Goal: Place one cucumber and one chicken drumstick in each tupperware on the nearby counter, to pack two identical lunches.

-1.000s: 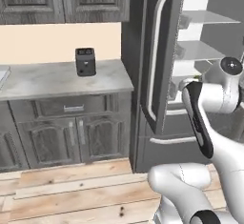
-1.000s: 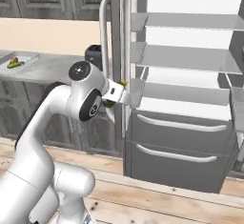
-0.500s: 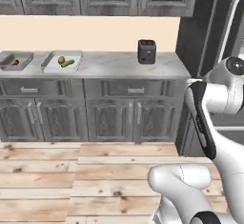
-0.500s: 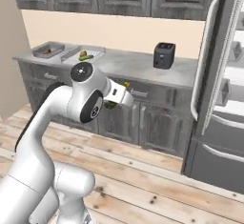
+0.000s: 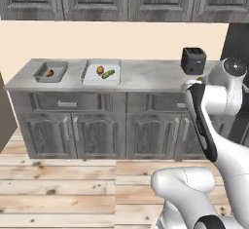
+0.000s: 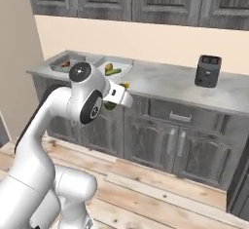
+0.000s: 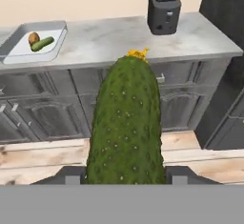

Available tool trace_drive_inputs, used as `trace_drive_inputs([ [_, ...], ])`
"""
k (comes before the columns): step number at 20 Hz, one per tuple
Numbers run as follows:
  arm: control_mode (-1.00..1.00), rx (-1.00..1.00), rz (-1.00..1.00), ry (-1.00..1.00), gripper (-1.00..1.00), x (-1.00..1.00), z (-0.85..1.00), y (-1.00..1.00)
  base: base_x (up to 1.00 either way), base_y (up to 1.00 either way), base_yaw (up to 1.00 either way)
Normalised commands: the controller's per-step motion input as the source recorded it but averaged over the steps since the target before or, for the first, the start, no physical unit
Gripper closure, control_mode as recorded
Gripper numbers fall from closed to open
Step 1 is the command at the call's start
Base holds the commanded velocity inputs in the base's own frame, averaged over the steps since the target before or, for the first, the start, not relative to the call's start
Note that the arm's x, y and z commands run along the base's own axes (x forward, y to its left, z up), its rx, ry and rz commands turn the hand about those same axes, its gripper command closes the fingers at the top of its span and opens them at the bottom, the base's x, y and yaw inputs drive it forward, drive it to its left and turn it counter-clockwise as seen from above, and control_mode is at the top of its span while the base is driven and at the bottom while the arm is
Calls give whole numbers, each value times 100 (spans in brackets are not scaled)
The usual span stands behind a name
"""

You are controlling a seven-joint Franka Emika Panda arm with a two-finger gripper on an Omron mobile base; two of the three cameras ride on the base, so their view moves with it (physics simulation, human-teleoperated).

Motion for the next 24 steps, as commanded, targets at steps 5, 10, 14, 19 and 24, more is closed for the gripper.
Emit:
trace_drive_inputs([
  [5,100,0,0,0,100,0,0,0,100,100,-14],
  [10,100,0,0,0,100,0,0,0,93,100,-5],
  [14,100,0,0,0,100,0,0,0,78,100,-1],
  [19,100,0,0,0,100,0,0,0,95,100,-8],
  [24,100,0,0,0,100,0,0,0,98,100,-18],
])
